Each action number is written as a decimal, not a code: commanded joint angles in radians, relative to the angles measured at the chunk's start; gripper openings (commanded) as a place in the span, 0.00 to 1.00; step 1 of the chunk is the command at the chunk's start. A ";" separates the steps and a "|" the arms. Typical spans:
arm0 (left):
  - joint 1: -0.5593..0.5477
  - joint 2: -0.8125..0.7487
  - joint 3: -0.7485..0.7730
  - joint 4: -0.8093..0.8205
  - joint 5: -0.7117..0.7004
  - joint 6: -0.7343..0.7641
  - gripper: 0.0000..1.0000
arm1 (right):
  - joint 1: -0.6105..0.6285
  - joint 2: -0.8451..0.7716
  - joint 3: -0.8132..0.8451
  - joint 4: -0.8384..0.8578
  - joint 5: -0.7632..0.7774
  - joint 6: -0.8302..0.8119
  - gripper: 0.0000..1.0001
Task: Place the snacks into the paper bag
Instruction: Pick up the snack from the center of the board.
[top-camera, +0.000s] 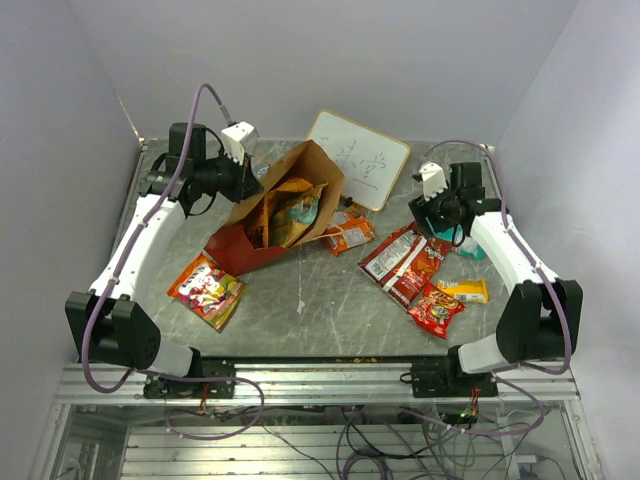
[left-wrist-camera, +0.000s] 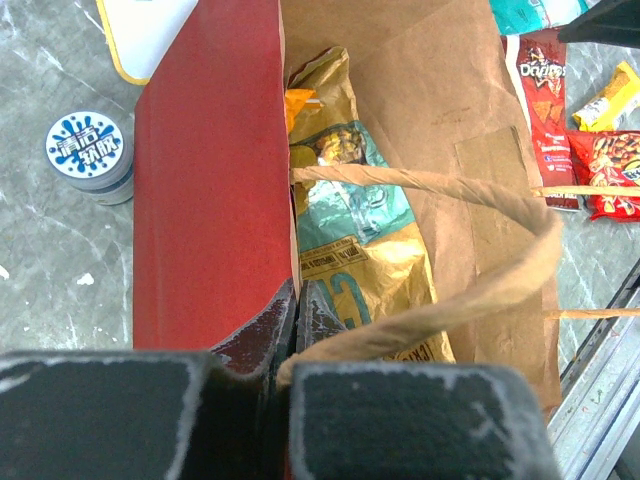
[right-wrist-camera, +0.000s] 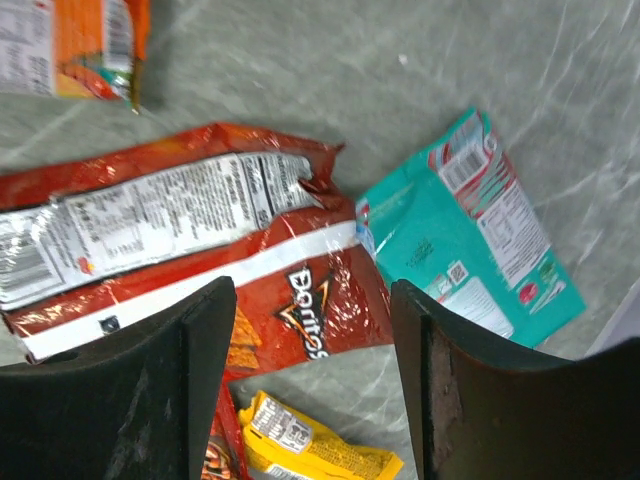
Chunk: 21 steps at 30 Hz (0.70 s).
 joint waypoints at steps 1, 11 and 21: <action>-0.008 -0.044 -0.009 0.079 0.010 0.012 0.07 | -0.082 0.073 0.048 -0.070 -0.095 -0.009 0.65; -0.008 -0.051 -0.016 0.084 0.022 0.011 0.07 | -0.219 0.230 0.098 -0.155 -0.118 -0.045 0.69; -0.008 -0.057 -0.019 0.084 0.022 0.019 0.07 | -0.318 0.300 0.102 -0.187 -0.211 -0.060 0.68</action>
